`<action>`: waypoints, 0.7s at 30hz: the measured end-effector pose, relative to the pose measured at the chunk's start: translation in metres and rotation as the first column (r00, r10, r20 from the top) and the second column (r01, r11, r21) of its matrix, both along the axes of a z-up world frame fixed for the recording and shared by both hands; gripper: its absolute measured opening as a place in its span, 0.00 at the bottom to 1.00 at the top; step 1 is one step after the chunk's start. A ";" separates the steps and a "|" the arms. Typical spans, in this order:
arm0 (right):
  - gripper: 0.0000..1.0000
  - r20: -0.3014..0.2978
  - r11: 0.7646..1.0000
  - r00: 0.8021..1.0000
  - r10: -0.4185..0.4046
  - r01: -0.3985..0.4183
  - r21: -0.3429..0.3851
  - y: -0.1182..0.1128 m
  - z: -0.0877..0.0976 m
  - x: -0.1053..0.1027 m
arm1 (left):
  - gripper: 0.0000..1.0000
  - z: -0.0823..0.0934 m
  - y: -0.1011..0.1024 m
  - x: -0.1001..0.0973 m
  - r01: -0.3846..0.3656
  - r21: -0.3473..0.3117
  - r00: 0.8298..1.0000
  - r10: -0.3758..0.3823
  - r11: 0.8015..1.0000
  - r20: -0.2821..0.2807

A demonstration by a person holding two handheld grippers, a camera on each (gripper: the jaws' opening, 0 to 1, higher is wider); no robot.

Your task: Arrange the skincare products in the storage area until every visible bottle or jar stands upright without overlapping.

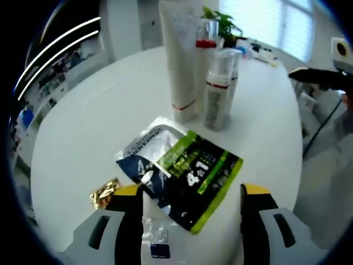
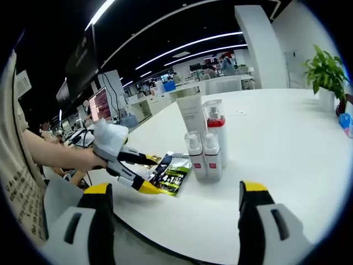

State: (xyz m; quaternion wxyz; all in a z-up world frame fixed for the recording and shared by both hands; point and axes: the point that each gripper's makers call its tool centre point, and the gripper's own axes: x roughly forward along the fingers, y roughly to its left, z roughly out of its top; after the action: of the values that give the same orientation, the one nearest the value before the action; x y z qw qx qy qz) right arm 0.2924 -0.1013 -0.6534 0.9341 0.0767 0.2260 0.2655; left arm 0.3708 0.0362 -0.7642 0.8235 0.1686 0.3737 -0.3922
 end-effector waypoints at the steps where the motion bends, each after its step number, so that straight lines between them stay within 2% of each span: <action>1: 0.95 0.001 1.000 1.000 -0.002 0.002 0.004 -0.001 0.000 0.000 | 0.70 0.003 0.003 -0.003 -0.008 -0.007 1.000 0.008 1.000 0.001; 11: 0.92 0.001 0.999 0.999 0.033 -0.033 -0.020 0.004 -0.003 -0.003 | 0.77 0.022 0.033 -0.020 -0.099 -0.054 0.995 0.099 0.994 0.003; 21: 0.90 -0.013 0.996 0.997 0.078 -0.078 -0.040 0.010 -0.006 -0.008 | 0.83 0.040 0.054 -0.040 -0.160 -0.105 0.987 0.162 0.982 0.010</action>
State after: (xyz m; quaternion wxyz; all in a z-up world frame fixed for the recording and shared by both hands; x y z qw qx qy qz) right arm 0.2848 -0.0909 -0.6593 0.9231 0.0506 0.2395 0.2967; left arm 0.3312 0.0903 -0.7243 0.8635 0.0985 0.3578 -0.3417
